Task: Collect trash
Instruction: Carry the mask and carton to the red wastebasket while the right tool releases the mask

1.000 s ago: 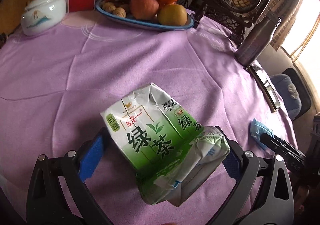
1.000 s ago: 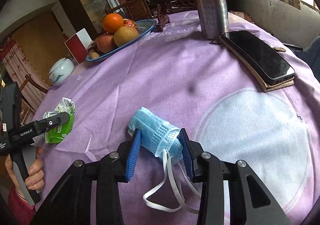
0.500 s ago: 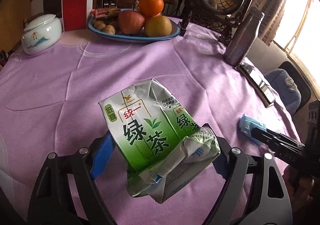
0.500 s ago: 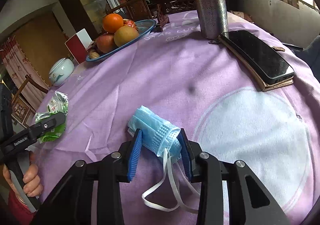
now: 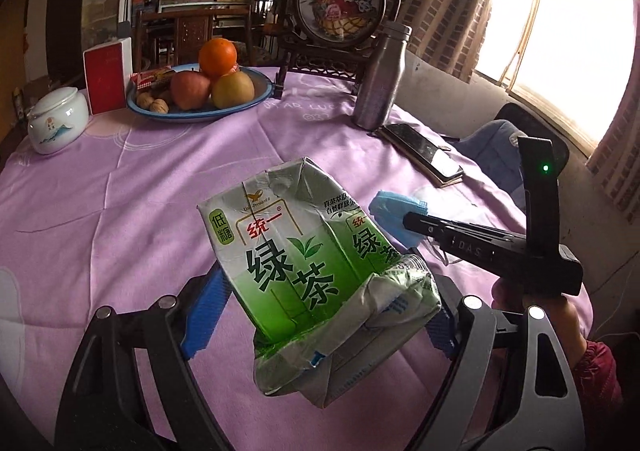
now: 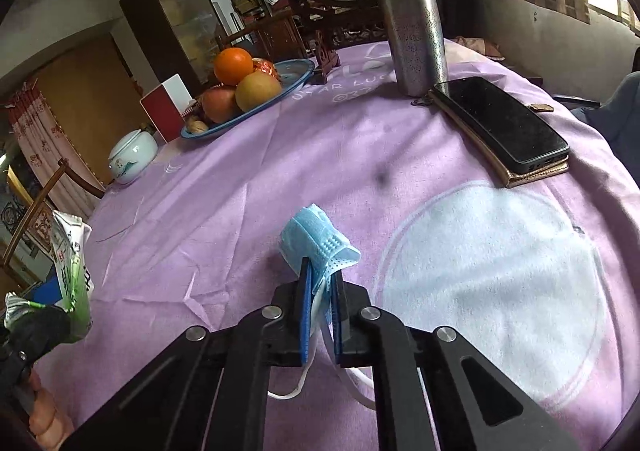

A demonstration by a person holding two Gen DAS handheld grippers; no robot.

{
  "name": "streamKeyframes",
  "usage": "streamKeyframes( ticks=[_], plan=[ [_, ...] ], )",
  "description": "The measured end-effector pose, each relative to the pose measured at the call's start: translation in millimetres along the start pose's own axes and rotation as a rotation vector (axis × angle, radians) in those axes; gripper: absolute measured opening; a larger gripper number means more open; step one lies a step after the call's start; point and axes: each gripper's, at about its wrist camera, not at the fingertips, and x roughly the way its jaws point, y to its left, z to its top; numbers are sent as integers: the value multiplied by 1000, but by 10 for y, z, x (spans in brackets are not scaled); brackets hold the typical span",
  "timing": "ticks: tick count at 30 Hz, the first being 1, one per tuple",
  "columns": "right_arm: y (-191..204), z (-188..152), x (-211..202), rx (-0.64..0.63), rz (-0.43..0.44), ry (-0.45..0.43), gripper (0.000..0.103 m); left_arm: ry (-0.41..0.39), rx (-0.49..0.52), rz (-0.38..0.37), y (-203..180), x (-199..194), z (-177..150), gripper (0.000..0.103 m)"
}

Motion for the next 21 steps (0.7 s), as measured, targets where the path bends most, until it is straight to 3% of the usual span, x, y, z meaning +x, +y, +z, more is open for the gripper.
streamKeyframes(
  ticks=[4, 6, 9, 14, 21],
  plan=[
    [-68, -88, -339, 70, 53, -87, 9, -30, 5, 24, -45, -122, -104, 82],
    [-102, -204, -589, 127, 119, -124, 9, -51, 38, 50, -115, -191, -165, 82],
    [-47, -471, -985, 138, 142, -168, 9, -95, 104, 77, -268, -333, -275, 82],
    [48, -979, -1671, 130, 145, -248, 9, -172, 153, 77, -445, -572, -483, 82],
    [40, -1612, -2395, 159, 97, -330, 9, -161, 141, 65, -593, -673, -771, 82]
  ],
)
